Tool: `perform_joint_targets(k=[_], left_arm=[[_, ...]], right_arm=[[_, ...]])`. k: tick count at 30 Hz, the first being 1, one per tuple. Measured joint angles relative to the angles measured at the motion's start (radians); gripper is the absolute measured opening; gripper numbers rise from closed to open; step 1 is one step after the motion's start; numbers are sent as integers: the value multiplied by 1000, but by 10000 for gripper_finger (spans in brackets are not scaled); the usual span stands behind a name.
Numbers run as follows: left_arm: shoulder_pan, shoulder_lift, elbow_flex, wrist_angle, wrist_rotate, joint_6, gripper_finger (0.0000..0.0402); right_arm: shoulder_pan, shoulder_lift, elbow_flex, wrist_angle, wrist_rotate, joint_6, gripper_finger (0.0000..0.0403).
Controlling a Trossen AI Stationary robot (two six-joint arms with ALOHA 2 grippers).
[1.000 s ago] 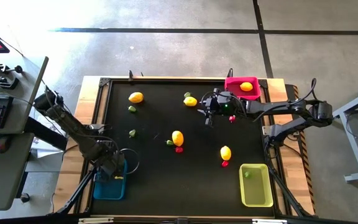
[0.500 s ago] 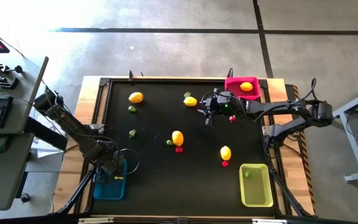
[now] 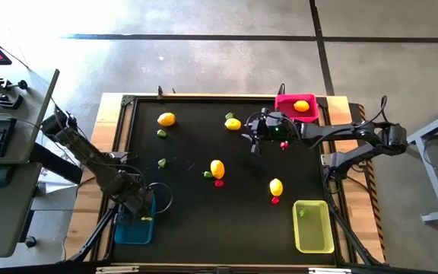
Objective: Sort produce into baskets
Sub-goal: Put the lemon into the pink bin
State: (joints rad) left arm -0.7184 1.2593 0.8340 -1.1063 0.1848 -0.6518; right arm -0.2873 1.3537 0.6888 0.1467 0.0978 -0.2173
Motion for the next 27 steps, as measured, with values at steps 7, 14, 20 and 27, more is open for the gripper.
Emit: perform_joint_targets(k=[7,14,20,27], left_arm=[[166,-17,5,97,-35,197,9],[374,-17,5,255,-41,476,1],[534,-17,-24,499,-39,702,1],[696,-8,-182,879,43,836,0]], right_arm=[[0,0,0,-5,0,-10,171],[0,0,0,-8,0,-11,171],[0,0,0,-8,18,-27,171],[0,0,0,-8,34,-1,171]])
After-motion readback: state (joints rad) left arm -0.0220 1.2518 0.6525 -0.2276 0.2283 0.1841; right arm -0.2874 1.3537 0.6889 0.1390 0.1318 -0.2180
